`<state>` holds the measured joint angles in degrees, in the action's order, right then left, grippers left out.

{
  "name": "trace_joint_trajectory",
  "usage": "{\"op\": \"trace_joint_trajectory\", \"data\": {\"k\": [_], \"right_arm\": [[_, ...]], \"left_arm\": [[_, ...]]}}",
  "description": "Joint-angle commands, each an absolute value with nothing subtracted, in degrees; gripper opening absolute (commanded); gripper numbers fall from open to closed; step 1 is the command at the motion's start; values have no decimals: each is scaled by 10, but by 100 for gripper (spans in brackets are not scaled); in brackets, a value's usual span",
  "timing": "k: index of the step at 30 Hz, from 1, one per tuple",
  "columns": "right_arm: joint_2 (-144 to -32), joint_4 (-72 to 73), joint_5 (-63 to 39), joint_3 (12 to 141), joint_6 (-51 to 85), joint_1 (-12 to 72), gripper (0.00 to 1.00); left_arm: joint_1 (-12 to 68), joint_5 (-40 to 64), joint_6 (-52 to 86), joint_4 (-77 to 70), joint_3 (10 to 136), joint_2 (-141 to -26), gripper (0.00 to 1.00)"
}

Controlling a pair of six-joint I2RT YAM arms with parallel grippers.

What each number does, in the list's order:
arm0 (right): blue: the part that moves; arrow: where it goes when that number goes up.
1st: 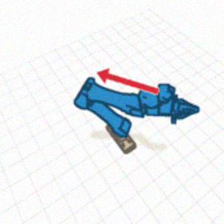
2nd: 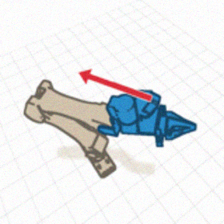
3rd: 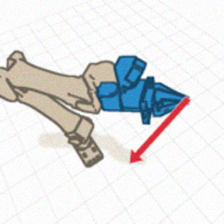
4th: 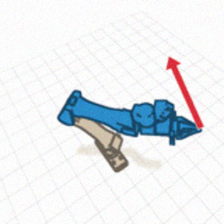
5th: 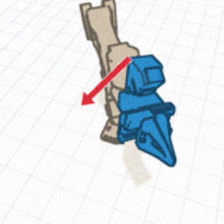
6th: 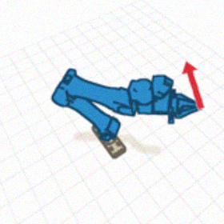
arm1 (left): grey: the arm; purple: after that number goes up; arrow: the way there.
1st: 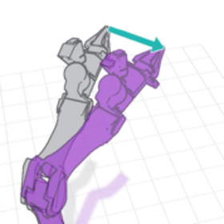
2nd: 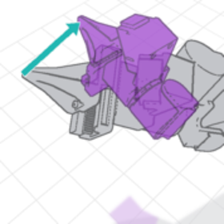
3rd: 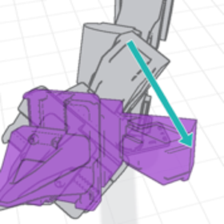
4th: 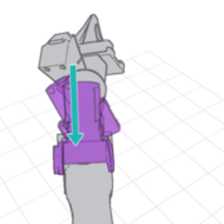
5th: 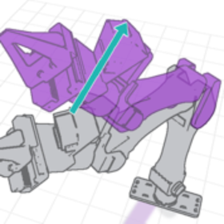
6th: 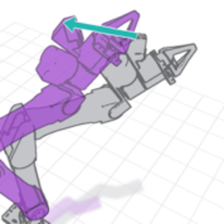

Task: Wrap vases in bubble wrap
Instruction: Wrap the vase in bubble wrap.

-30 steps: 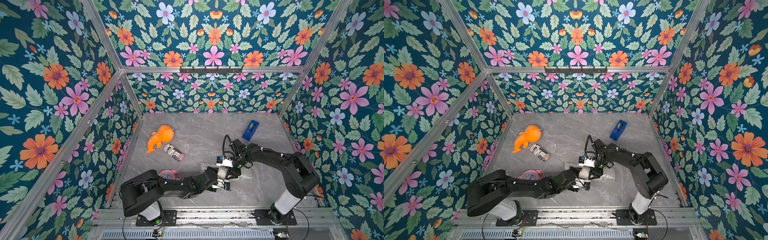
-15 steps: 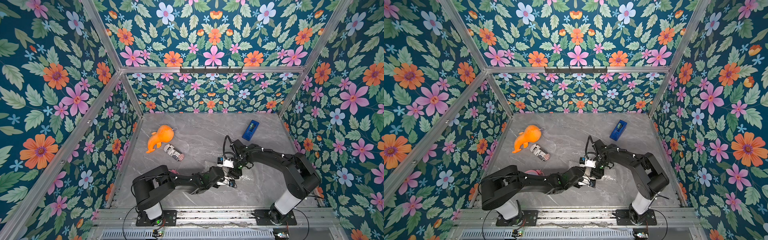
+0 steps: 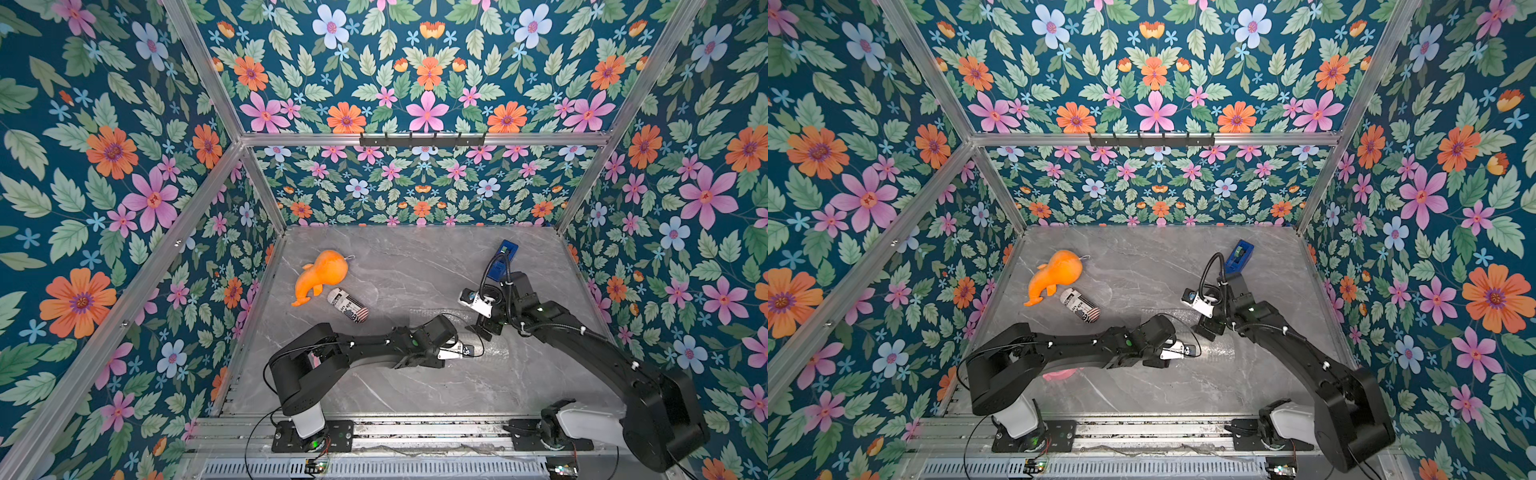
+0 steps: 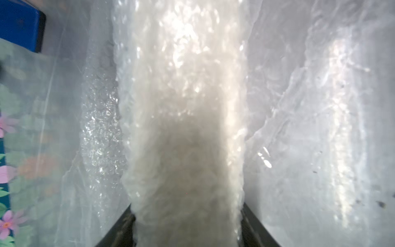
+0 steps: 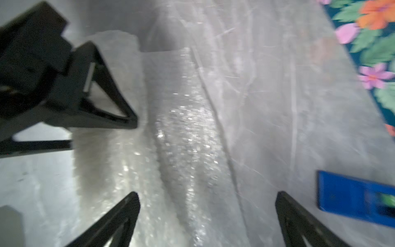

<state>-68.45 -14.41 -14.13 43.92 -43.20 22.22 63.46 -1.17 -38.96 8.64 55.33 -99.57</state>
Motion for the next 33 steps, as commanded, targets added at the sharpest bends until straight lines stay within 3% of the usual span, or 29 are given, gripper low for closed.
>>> {"op": "trace_joint_trajectory", "data": {"k": [1, 8, 12, 22, 27, 33], "right_arm": [[-623, -16, -57, 417, -398, 221, 99], [-450, 2, -74, 343, -398, 222, 99], [-398, -50, -92, 320, -467, 252, 98], [-309, -229, -148, 311, -624, 371, 94], [-330, -305, -101, 294, -664, 450, 93], [-457, -272, -22, 287, -688, 517, 91]], "left_arm": [[625, 92, -293, 291, 577, -1022, 50], [589, 201, -208, 384, 611, -1031, 47], [561, 282, -198, 423, 627, -1034, 48], [521, 287, -229, 482, 680, -1112, 47], [504, 281, -247, 519, 711, -1135, 46], [501, 278, -253, 526, 725, -1137, 46]]}}
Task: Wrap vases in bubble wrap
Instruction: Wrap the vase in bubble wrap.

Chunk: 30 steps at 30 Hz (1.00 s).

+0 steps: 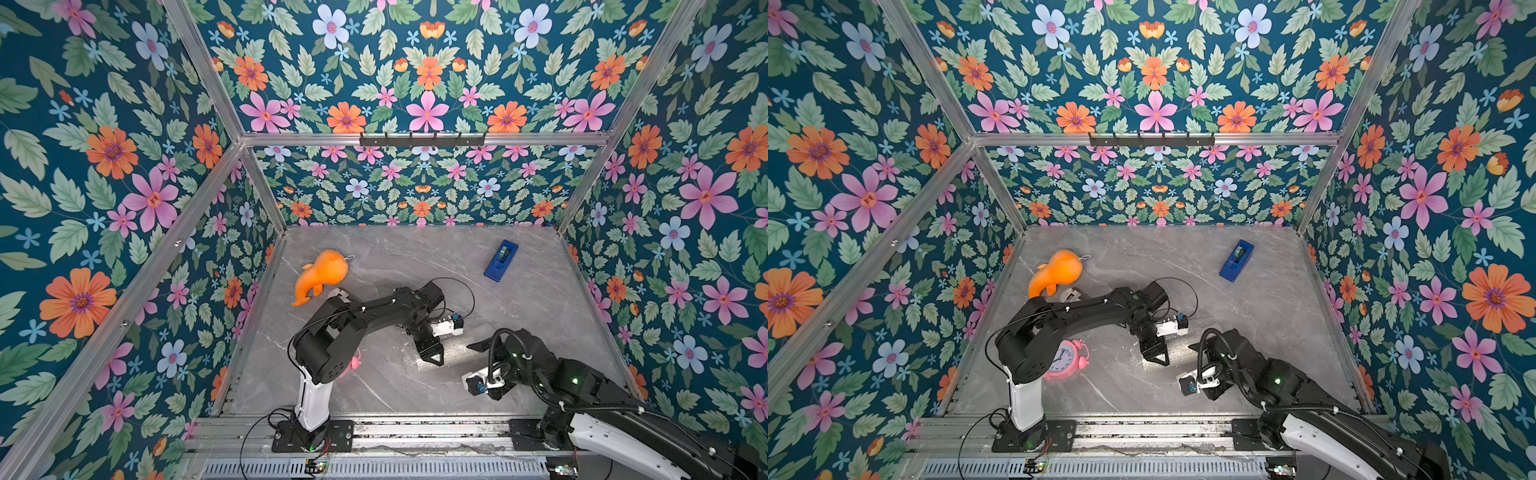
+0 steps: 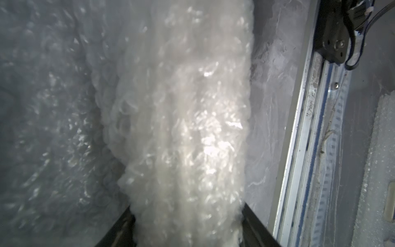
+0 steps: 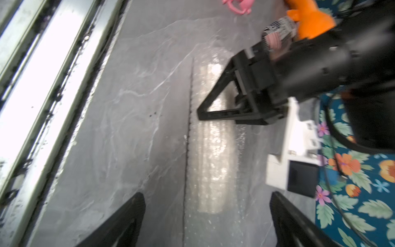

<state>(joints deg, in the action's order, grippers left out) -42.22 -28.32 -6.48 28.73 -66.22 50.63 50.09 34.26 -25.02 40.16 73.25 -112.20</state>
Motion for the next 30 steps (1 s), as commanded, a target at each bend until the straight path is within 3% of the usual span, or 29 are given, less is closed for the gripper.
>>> {"op": "trace_joint_trajectory", "data": {"k": [1, 10, 22, 30], "right_arm": [[-475, -254, -15, 287, -686, 519, 91], [-647, -42, 110, 288, -659, 553, 88], [-765, 57, 167, 269, -648, 562, 86], [-818, 42, 198, 276, -624, 563, 70]], "left_arm": [[499, 278, -254, 526, 727, -1137, 46], [494, 279, -259, 528, 730, -1148, 47], [492, 276, -263, 525, 727, -1143, 47], [492, 269, -266, 523, 725, -1139, 52]]}}
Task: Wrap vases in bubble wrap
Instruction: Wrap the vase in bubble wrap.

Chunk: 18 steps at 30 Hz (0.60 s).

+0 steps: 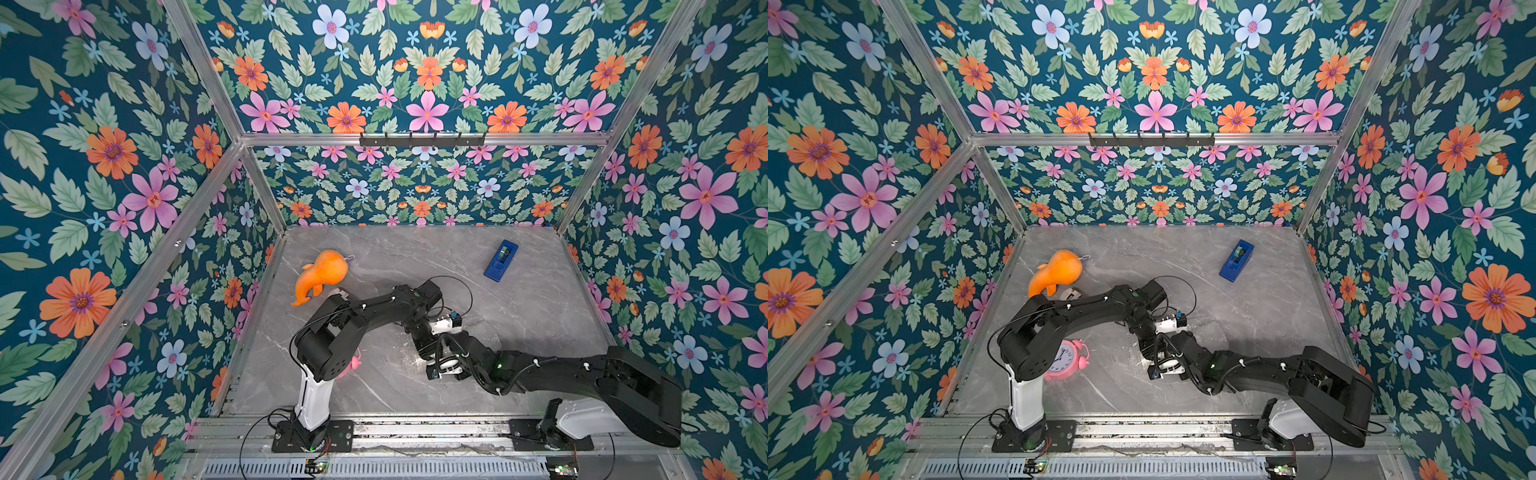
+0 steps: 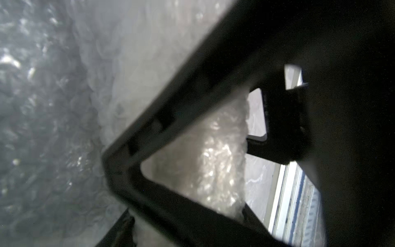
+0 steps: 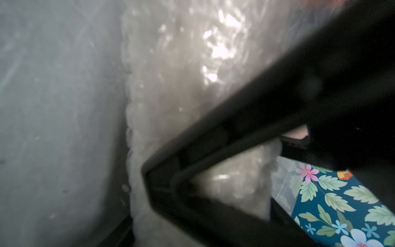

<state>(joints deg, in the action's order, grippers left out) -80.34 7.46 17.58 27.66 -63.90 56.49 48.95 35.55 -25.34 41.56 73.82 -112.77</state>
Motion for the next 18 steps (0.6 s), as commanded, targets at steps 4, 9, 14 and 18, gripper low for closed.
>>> {"op": "trace_joint_trajectory", "data": {"k": [4, 9, 14, 18], "right_arm": [[-809, -3, 188, 290, -605, 563, 60], [-799, -41, 157, 293, -585, 562, 57], [-796, -78, 116, 301, -550, 555, 55], [-810, -104, 100, 311, -539, 552, 54]], "left_arm": [[492, 255, -267, 518, 725, -1130, 63], [490, 251, -257, 505, 734, -1096, 94], [473, 210, -230, 465, 732, -1051, 99], [465, 186, -209, 448, 733, -1016, 99]]}}
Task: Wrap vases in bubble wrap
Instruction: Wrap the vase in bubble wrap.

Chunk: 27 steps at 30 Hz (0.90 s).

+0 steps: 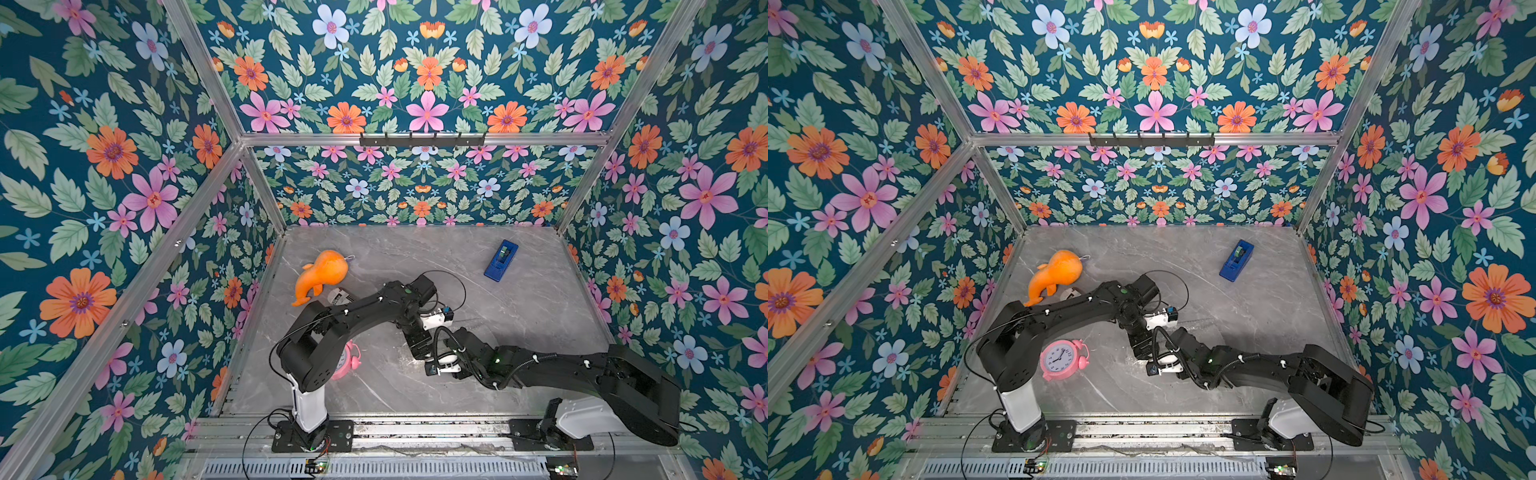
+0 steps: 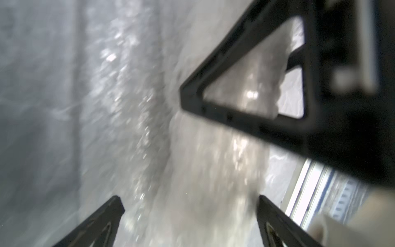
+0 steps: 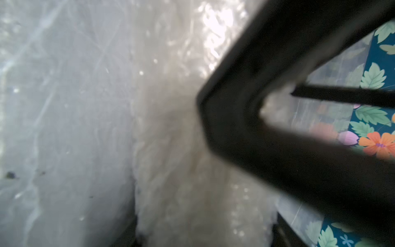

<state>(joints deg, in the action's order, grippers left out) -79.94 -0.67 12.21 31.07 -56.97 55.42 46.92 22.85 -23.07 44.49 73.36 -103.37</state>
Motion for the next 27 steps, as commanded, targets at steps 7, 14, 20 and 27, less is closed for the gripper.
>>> {"op": "trace_joint_trajectory", "data": {"k": [7, 14, 20, 27], "right_arm": [[-818, -152, 36, 342, -513, 527, 54], [-857, -269, -85, 424, -515, 471, 55], [-926, -397, -199, 520, -523, 422, 57], [-1008, -470, -219, 589, -555, 389, 58]], "left_arm": [[450, -167, -169, 280, 655, -856, 99], [442, -254, -214, 27, 507, -611, 99], [470, -60, -280, 0, 388, -497, 97], [649, -210, -372, -27, 293, -481, 85]]}}
